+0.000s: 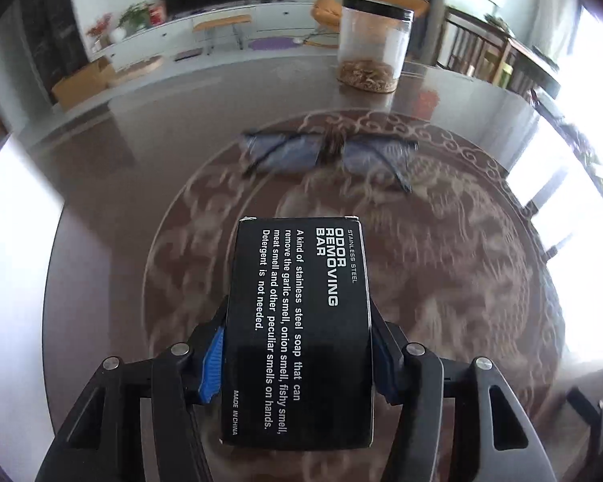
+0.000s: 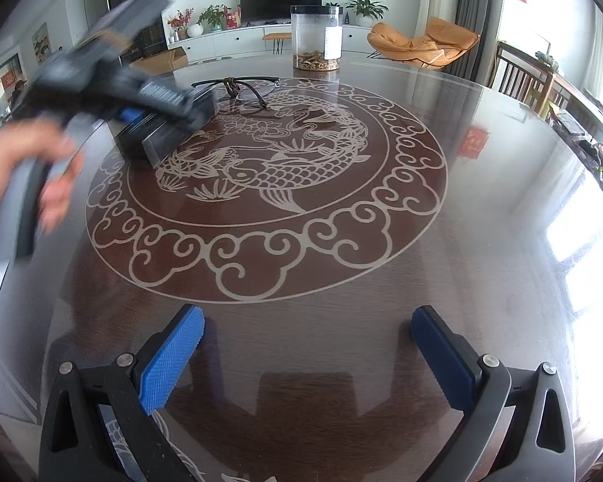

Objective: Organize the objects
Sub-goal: 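Lift the black box with the left tool while the right tool reaches for the glasses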

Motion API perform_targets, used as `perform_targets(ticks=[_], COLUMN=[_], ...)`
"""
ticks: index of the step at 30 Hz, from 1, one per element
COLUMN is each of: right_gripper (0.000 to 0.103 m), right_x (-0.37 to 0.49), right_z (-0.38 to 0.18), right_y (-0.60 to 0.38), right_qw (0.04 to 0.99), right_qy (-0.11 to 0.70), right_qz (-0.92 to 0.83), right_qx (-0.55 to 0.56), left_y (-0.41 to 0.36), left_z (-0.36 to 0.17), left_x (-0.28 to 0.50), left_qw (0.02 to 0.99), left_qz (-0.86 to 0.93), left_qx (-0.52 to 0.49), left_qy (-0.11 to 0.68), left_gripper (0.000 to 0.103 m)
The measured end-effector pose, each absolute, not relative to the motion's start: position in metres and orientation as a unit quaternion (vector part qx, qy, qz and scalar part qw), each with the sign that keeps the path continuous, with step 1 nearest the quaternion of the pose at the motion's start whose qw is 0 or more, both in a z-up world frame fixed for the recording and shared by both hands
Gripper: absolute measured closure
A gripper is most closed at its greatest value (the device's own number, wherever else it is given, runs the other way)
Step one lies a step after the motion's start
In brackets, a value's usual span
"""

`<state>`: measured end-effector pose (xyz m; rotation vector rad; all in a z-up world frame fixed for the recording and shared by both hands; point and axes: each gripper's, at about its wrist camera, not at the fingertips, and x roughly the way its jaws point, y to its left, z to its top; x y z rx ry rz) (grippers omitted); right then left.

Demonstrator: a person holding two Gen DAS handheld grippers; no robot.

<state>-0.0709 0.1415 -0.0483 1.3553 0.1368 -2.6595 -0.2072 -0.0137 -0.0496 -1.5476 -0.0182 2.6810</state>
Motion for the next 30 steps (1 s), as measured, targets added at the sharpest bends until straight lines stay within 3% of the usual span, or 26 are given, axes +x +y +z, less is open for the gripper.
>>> perform_targets(ticks=[7,9,11,12,30], right_gripper=[0.0,0.0,0.0,0.0,0.0], right_x=[-0.071,-0.071,-0.071,-0.071,-0.072], right_z=[-0.048,-0.048,-0.048,-0.048,-0.049], right_y=[0.141,0.142,0.142,0.142,0.141], right_qw=[0.077,0.077,0.077,0.077,0.078], right_qy=[0.046,0.046,0.046,0.046,0.046], right_qz=[-0.887,-0.887,-0.887,-0.887,-0.887], right_qx=[0.452,0.452,0.452,0.452,0.453], left_y=[-0.046,-0.05,-0.057,-0.06,-0.063], left_z=[-0.055,-0.057,-0.064,-0.066,-0.066], left_x=[-0.113,-0.108,-0.111,-0.11,-0.1], left_qw=[-0.011,-0.019,-0.033,-0.038,-0.05], left_qz=[0.879,0.881,0.878,0.877,0.887], left_qx=[-0.476,-0.473,-0.477,-0.478,-0.459], left_qy=[-0.019,-0.001,-0.006,-0.02,-0.023], left_gripper=[0.044,0.032,0.002,0.0,0.0])
